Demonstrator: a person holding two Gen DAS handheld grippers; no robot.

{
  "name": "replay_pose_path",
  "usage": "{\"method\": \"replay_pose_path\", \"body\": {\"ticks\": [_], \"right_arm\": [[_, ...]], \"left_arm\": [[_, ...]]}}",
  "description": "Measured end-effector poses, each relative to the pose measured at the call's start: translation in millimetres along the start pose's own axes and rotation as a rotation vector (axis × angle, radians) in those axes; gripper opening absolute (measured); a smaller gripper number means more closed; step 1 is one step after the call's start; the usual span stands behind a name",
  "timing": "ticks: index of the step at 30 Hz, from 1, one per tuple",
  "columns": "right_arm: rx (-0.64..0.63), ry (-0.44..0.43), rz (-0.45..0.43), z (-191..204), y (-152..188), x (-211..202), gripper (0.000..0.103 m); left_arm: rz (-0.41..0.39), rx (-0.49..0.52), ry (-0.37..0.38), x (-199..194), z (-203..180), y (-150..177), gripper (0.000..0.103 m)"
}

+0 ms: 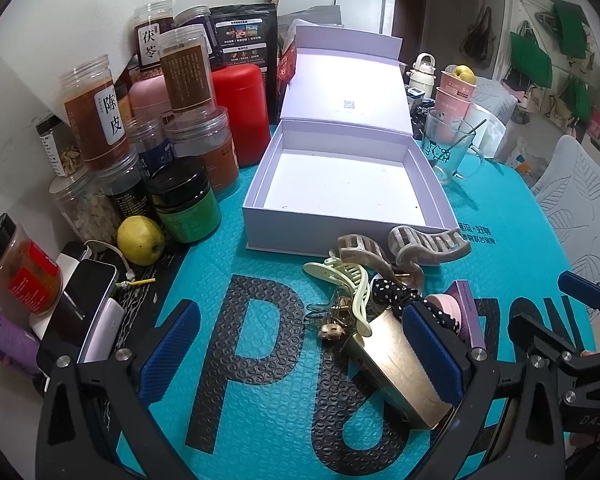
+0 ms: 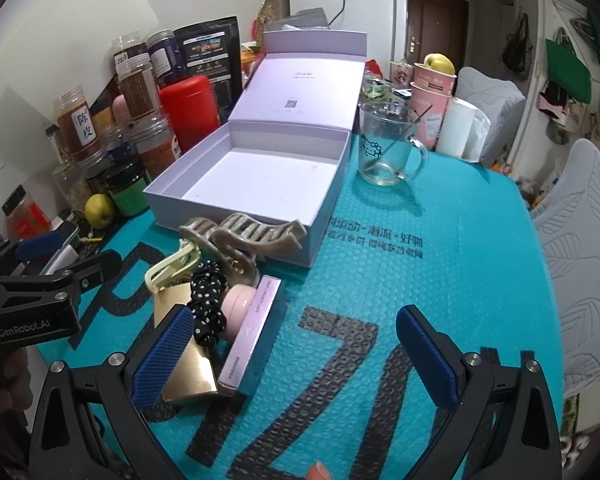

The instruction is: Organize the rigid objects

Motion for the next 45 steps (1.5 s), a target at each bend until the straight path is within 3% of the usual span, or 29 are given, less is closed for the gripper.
{"method": "replay_pose_path", "body": {"ticks": [32,45], "right_arm": [[-0.007,-0.011,-0.031,-4.1,6.5,-16.2,0.103],[-0.032,-0.054,-0.022,1.8,22.7,-12.1,0.103]], "left_arm": [[-0.040,-0.010,-0.012,-19.9,-3.3,11.5,0.103],[-0.024,-0.040,-0.011,-15.4,0.8,33.7,0.103]]}}
Point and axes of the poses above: each gripper's, at about its wrist camera, not at the fingertips, and x roughly the way its jaws point, z to its left, y to its underside, the point moved 1 cm from there along x, roughly the way its jaws point, and after that the axes turned 9 degrees about y, right-handed, at the moved point
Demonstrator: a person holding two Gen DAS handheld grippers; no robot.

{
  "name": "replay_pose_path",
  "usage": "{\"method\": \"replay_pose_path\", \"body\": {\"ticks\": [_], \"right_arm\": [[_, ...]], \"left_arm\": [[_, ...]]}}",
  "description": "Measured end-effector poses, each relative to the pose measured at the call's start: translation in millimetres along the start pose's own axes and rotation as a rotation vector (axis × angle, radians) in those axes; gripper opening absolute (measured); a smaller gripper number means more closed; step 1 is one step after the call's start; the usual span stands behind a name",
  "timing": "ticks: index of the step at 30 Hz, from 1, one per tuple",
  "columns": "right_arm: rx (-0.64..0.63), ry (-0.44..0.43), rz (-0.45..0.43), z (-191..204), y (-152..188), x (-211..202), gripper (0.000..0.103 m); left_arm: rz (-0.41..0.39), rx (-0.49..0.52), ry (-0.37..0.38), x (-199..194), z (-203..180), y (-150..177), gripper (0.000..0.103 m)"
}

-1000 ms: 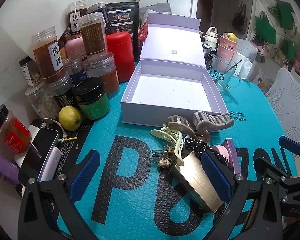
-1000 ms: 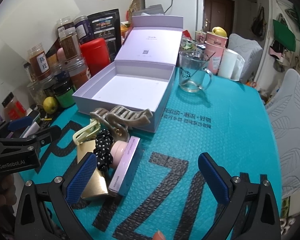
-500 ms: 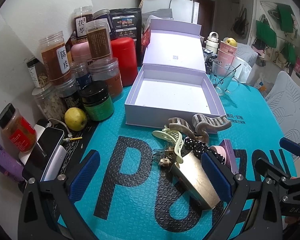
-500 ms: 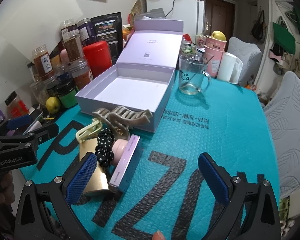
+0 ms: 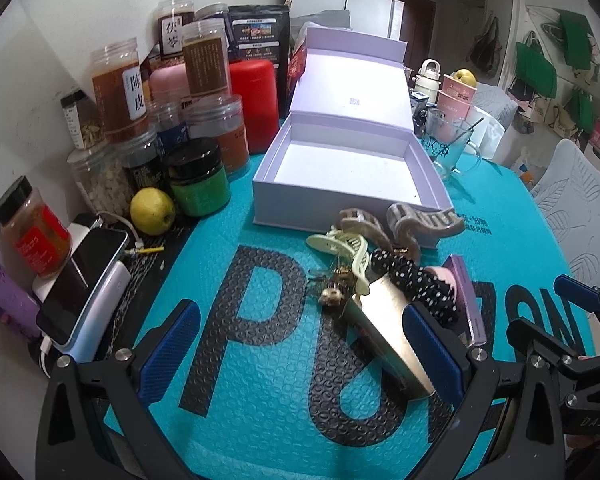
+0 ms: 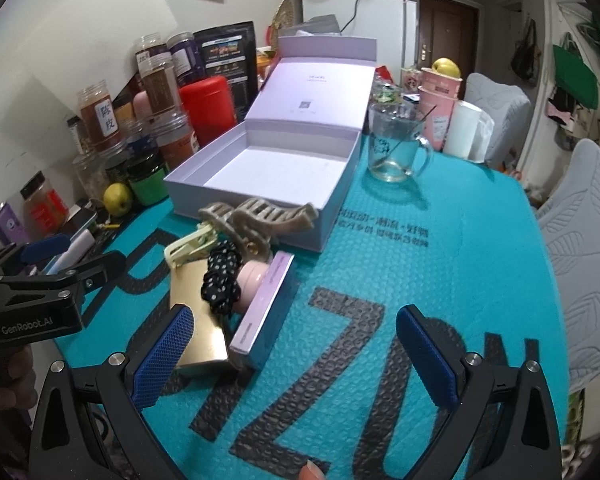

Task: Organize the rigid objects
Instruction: 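Grasp the gold metal block with the left tool while the right tool grasps the purple box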

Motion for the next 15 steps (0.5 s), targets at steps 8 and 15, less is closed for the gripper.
{"method": "replay_pose_path", "body": {"ticks": [8,15], "right_arm": [[-0.012,-0.048,0.027,4.5,8.8,19.8,0.091],[-0.021,-0.097,0.051,4.1,11.4,39.1,0.073]], "left_arm": [[0.031,-0.030,0.025,9.9,3.7,15.3,0.103],[0.057,-0.014,0.039,21.3,-10.6,15.2,0.103]]}}
Point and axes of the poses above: each gripper's, at about its wrist camera, not at the fingertips, and x roughly the way its jaws point, z to its left, y to its underside, the point moved 1 cm from there along x, roughly the way its jaws point, and after that the axes turned 9 degrees about y, right-handed, at the moved point
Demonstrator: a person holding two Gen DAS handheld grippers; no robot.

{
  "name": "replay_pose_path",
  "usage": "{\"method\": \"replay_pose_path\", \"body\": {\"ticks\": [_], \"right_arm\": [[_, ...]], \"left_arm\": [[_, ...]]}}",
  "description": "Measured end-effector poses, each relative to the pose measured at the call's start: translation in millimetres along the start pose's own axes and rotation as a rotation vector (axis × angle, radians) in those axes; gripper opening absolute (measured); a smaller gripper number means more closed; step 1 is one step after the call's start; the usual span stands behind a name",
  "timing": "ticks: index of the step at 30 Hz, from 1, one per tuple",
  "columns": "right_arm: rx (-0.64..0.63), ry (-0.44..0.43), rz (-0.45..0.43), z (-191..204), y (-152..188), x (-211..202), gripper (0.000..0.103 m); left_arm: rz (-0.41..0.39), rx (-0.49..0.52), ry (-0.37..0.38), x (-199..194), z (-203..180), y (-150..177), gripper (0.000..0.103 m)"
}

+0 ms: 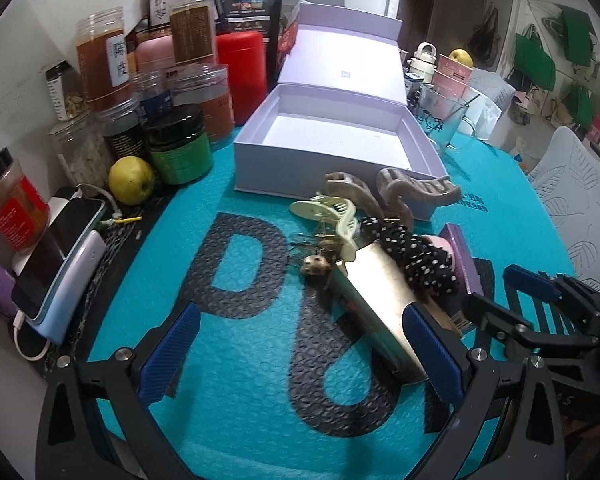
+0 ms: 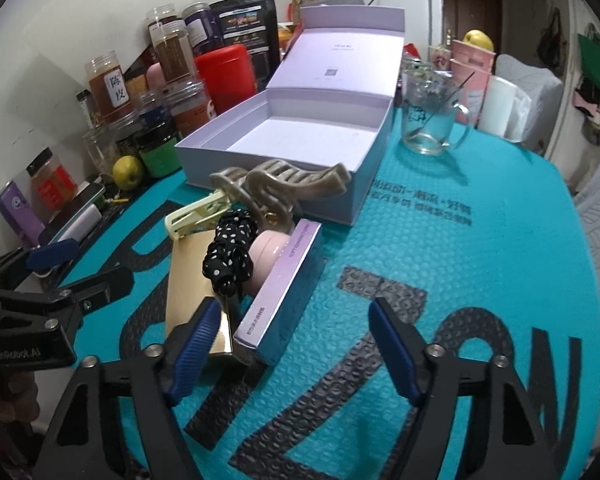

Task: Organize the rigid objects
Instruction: 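Grasp the gold metal block with the left tool while the right tool grasps the purple box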

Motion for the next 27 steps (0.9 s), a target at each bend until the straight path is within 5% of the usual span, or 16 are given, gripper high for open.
{"method": "replay_pose_path", "body": {"ticks": [4,19,23,27], "right_arm": [[0.023,0.002,0.000,-14.7,1.0,1.4,0.066],[0.077,0.041,0.019,-60.1,10.4,10.4,0.066],[0.064,0.019,0.008,-56.9,9.1,11.2,0.071],[0.073,-0.037,0.012,-51.7,7.4,14.6,0.083]], "left_arm": [[0.005,0.019,0.022,9.2,-13.8,-4.2,0.103],[0.122,0.042,0.047,53.9,-46.8,-0.5,0.102],[0.110,0.055,0.047,53.2,-45.9,0.2,0.091],[0.081,0.100,0.065,46.0,-47.0,4.3,0.069]]}}
Point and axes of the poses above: each gripper's, at about its wrist camera, not at the fingertips, and x roughly the way its jaws point, z to its left, y to its underside, the point moved 1 cm from there along x, roughly the way its jaws point, and after that the axes turned 9 degrees about y, right-handed, at the moved point
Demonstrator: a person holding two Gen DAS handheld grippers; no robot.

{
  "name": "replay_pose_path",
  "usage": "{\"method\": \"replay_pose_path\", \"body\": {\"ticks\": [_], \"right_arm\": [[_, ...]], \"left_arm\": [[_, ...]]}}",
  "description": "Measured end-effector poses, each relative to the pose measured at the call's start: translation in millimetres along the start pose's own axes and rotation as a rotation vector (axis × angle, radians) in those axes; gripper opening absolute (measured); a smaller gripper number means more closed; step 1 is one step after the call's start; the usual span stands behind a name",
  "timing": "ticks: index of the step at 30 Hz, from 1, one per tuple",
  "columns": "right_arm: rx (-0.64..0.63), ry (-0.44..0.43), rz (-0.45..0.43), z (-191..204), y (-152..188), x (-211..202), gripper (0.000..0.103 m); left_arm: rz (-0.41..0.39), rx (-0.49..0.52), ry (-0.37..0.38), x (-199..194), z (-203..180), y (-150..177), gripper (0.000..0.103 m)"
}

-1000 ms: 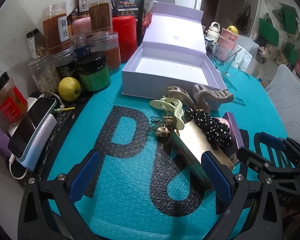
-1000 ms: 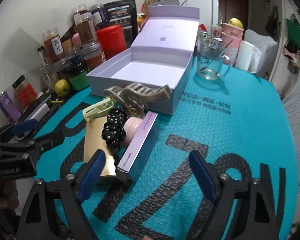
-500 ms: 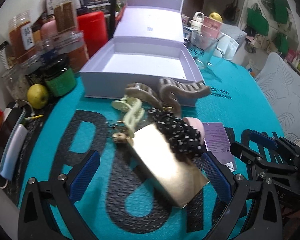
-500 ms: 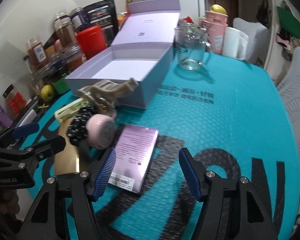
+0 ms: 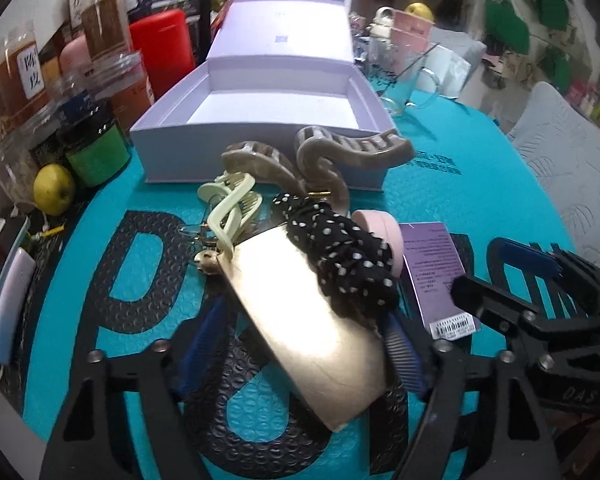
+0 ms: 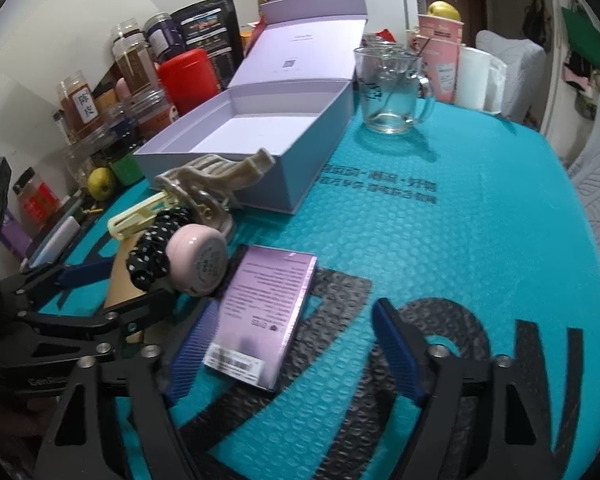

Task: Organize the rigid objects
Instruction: 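Grasp the gold metal block with the left tool while the right tool grasps the purple box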

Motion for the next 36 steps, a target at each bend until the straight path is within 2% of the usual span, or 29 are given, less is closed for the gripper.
{"method": "replay_pose_path", "body": {"ticks": [4,10,13,18,30,33,34,36], "right_arm": [[-0.026,0.008,0.008,9.2,1.1,5.3,0.083],[-0.068,0.023,0.026,21.7,7.9,13.4,0.083],[-0.086,0.046,0.034,26.5,11.1,18.5,0.083],[-0.092,0.068,0.048,28.5,11.9,23.9,0.083],[-0.123,0.153,0.072,40.3,5.4,32.1,0.081],[-0.103,0.169,0.063,37.8,4.1,30.4,0.068],[-0.099,0.174,0.056,36.7,3.9,29.3,0.053],[-0.100,0.172,0.053,36.5,3.5,28.3,0.050]], "left_arm": [[-0.008,0.034,-0.005,-9.7,1.4,6.5,0.057],[-0.009,0.038,-0.035,-22.8,15.4,16.2,0.048],[0.009,0.019,-0.044,-19.4,29.4,18.4,0.048],[0.034,-0.002,0.028,-9.5,42.5,20.9,0.048],[0.025,0.017,0.018,7.6,36.7,9.7,0.047],[0.019,0.007,0.020,7.0,38.3,9.2,0.044],[0.019,0.004,0.020,6.2,38.9,9.3,0.044],[0.021,-0.001,0.023,4.2,39.5,10.6,0.043]]}}
Point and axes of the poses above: each gripper's, at about its wrist camera, not at the fingertips, and x roughly the way its jaws point, z to its left, y to its underside, the point moved 1 cm from there along x, roughly the way its jaws point, and after that the axes turned 9 degrees about y, right-handed, at the moved point
